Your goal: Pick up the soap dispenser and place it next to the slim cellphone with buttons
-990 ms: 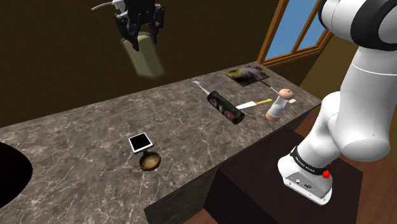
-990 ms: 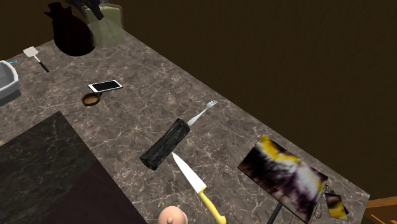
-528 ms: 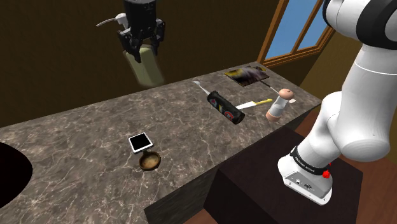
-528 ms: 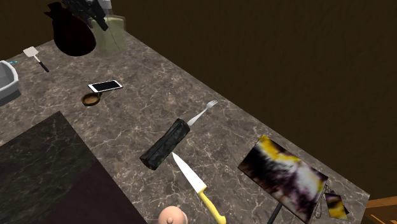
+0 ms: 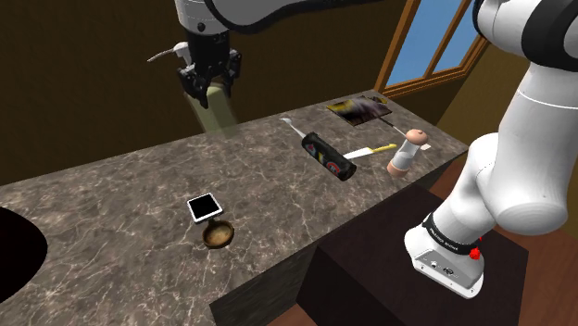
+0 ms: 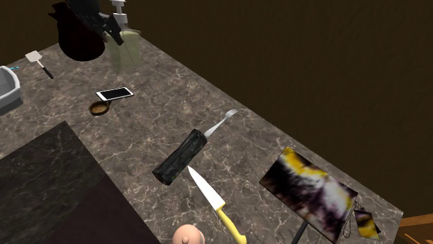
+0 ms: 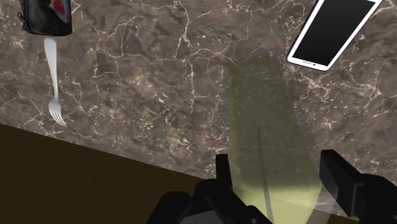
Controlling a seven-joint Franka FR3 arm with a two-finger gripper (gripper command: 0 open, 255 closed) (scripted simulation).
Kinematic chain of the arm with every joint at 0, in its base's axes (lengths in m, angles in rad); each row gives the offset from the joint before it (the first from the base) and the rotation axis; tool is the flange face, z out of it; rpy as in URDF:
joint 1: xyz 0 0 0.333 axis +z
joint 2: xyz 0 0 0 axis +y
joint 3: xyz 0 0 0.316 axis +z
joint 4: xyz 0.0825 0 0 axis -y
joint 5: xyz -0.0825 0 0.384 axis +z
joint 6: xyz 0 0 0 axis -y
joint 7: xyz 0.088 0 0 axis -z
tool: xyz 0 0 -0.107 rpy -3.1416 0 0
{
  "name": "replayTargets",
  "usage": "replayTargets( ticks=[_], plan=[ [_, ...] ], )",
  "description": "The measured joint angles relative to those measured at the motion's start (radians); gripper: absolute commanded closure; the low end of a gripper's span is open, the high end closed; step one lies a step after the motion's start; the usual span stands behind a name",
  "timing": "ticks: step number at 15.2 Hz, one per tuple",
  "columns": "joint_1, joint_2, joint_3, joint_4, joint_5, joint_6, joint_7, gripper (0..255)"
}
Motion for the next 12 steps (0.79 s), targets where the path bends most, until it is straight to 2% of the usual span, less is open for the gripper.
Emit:
replayTargets(
  ticks=[12],
  plan=[
    [-0.005,0.014,-0.005,-0.142,-0.013,0.153,0.028,255]
  ],
)
